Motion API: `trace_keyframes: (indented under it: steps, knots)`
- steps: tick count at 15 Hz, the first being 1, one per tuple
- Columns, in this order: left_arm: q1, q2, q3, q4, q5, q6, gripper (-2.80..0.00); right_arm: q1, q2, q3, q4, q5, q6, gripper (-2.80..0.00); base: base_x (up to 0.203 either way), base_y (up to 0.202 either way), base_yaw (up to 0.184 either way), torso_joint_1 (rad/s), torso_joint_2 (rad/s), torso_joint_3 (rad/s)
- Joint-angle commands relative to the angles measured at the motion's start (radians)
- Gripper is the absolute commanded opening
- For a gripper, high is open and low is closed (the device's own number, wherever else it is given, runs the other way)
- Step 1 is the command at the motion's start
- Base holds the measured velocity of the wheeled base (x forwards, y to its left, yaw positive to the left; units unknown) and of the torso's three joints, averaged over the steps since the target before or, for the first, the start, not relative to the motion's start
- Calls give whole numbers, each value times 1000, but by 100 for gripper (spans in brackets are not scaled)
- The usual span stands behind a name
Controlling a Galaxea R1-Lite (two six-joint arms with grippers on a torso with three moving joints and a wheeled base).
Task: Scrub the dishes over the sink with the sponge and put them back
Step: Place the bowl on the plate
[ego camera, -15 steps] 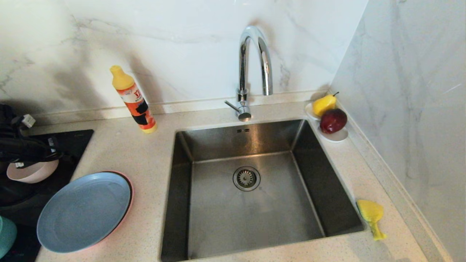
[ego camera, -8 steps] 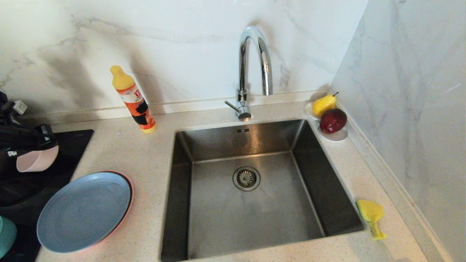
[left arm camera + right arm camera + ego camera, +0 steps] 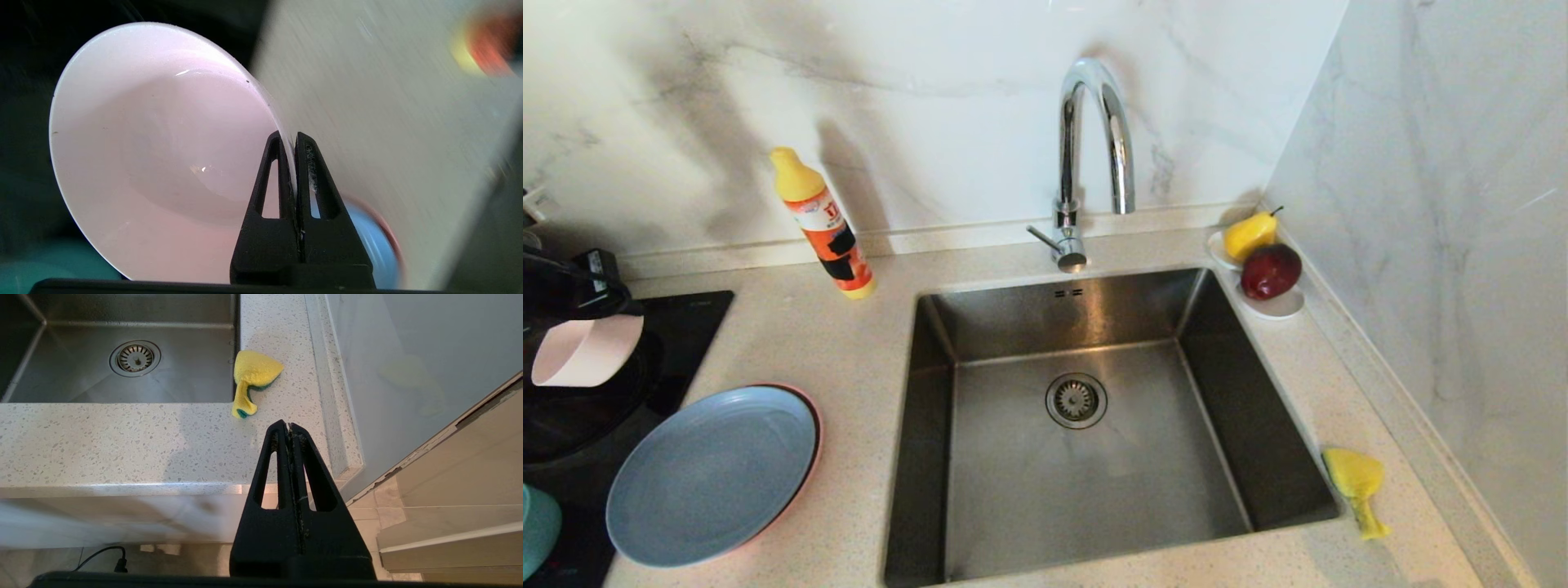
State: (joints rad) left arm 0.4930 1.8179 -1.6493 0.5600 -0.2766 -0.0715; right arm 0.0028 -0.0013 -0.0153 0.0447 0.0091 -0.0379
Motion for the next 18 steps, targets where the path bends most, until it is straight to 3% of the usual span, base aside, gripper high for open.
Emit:
trace_keyframes:
  steps: [1,6,10,18]
  knots:
    - [-49,-155,100,63,-2,0,-280,0,-2,0,0,0,-1,-280,0,0,0,0,0,0]
    - [-202,-348,438,53,50,2,-280,0,-2,0,0,0,-2,-280,0,0,0,0,0,0]
    - [-231,-372,674,-144,96,4,-280,0,-2,0,0,0,-1,-280,0,0,0,0,0,0]
    - [-258,-358,804,-295,132,2,-280,0,-2,0,0,0,0,-280,0,0,0,0,0,0]
